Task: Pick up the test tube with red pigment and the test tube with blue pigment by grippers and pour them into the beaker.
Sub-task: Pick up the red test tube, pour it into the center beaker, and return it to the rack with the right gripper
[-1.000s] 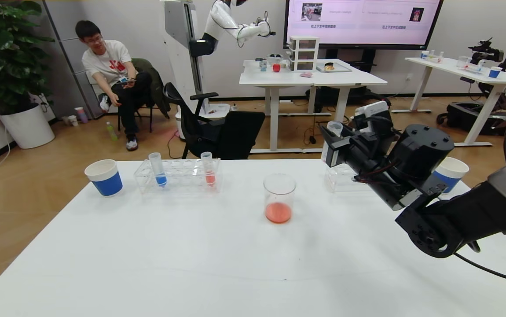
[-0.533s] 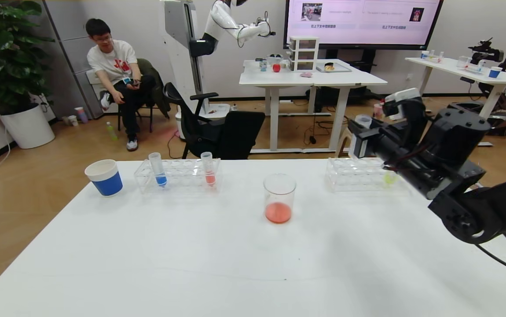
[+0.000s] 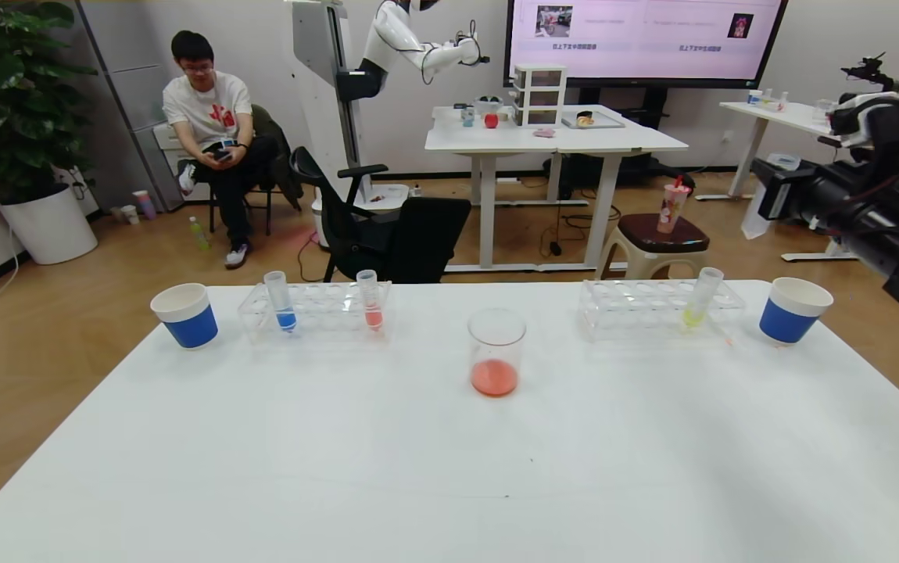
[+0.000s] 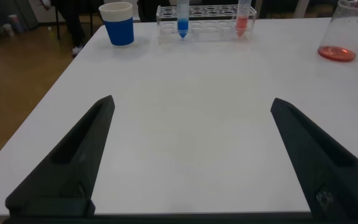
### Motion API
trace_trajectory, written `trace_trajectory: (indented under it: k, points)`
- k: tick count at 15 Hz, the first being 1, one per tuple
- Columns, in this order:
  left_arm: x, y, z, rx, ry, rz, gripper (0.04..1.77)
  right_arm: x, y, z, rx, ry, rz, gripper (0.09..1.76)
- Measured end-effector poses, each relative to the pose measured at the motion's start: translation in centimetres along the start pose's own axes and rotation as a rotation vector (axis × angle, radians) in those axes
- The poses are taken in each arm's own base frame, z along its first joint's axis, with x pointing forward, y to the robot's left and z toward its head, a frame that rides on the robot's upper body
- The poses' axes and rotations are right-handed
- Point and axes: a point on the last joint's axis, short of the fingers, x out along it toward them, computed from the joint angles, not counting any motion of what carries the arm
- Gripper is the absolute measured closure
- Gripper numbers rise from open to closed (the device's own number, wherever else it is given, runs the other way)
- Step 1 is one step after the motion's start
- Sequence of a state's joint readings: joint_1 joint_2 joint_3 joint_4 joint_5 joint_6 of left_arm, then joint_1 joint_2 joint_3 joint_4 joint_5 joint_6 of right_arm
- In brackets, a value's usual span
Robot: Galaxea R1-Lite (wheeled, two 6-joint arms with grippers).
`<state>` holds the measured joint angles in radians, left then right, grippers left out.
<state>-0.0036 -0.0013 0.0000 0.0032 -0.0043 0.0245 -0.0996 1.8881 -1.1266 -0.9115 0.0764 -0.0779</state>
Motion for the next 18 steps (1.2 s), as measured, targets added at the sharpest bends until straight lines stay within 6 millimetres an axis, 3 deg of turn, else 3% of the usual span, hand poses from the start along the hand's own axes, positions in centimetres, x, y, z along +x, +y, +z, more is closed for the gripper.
trace_trajectory:
  k: [3, 7, 11, 18]
  points:
    - [0.0, 0.0, 0.0, 0.0, 0.0, 0.0, 0.06, 0.1, -4.8, -1.3, -0.016, 0.027, -0.075, 1.34]
    - [0.0, 0.0, 0.0, 0.0, 0.0, 0.0, 0.06, 0.2, -8.7, -4.0, -0.022, 0.075, -0.162, 1.34]
    - [0.0, 0.0, 0.0, 0.0, 0.0, 0.0, 0.06, 0.7, -10.3, -7.1, -0.027, 0.081, -0.201, 1.34]
    - [0.0, 0.0, 0.0, 0.0, 0.0, 0.0, 0.06, 1.1, -10.8, -12.4, -0.018, 0.13, -0.211, 1.34]
